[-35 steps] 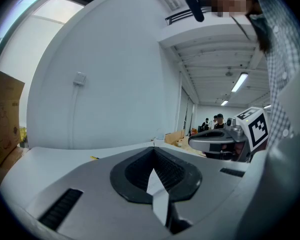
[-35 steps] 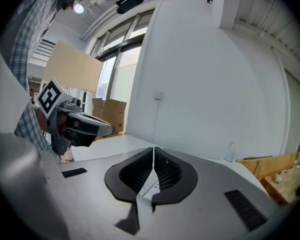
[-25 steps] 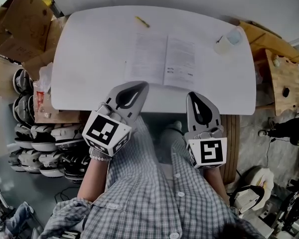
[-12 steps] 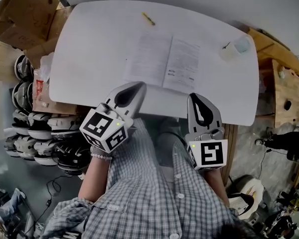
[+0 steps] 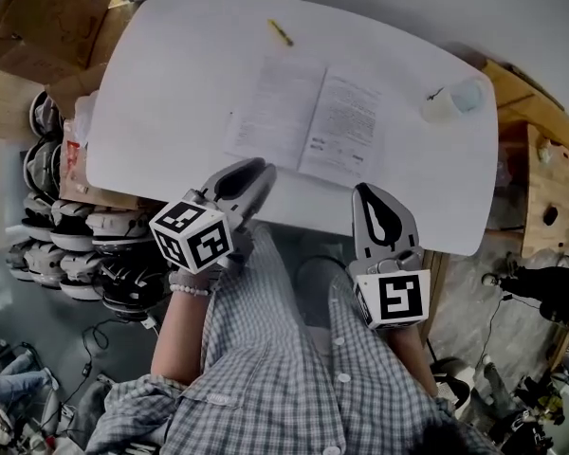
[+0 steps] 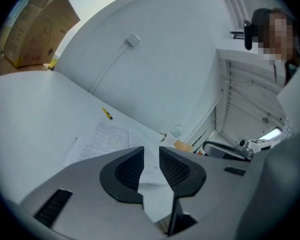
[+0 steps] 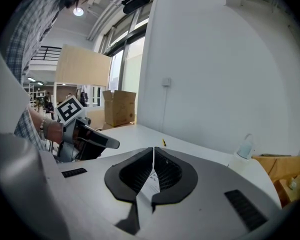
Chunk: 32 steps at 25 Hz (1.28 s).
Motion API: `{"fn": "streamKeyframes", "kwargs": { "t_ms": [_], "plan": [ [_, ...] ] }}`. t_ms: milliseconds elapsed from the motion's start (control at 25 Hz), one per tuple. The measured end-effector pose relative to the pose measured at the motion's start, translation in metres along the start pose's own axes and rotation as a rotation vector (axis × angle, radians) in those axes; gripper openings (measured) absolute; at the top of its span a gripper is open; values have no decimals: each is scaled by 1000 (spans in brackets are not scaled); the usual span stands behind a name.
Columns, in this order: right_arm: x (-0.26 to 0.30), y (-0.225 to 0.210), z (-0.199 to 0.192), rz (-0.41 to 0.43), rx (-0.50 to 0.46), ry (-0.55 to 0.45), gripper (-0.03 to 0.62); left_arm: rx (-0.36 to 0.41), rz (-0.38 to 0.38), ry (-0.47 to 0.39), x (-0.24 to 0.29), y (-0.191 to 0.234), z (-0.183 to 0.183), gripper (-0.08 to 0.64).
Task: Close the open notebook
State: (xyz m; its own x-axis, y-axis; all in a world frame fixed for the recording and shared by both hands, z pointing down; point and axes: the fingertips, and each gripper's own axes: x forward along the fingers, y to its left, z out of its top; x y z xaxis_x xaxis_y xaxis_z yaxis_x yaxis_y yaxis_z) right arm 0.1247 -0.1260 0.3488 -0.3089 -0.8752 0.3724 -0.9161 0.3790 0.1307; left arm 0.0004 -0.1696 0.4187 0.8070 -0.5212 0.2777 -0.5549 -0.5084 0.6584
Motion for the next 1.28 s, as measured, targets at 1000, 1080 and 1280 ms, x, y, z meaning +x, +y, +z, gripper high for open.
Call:
{"fn": "streamKeyframes", "kwargs": {
  "t_ms": [1000,1080,1280],
  "plan": [
    [-4,-32,-44,42,34,94,23,-664,78,29,56,62,-93,207],
    [-3,-33,-43,41,36,92,23,-697,80,13,58,66,-92,206],
    [-4,-36,-41,36,41,83,23,-809,72,-50,64,72,-91,206]
  ]
}}
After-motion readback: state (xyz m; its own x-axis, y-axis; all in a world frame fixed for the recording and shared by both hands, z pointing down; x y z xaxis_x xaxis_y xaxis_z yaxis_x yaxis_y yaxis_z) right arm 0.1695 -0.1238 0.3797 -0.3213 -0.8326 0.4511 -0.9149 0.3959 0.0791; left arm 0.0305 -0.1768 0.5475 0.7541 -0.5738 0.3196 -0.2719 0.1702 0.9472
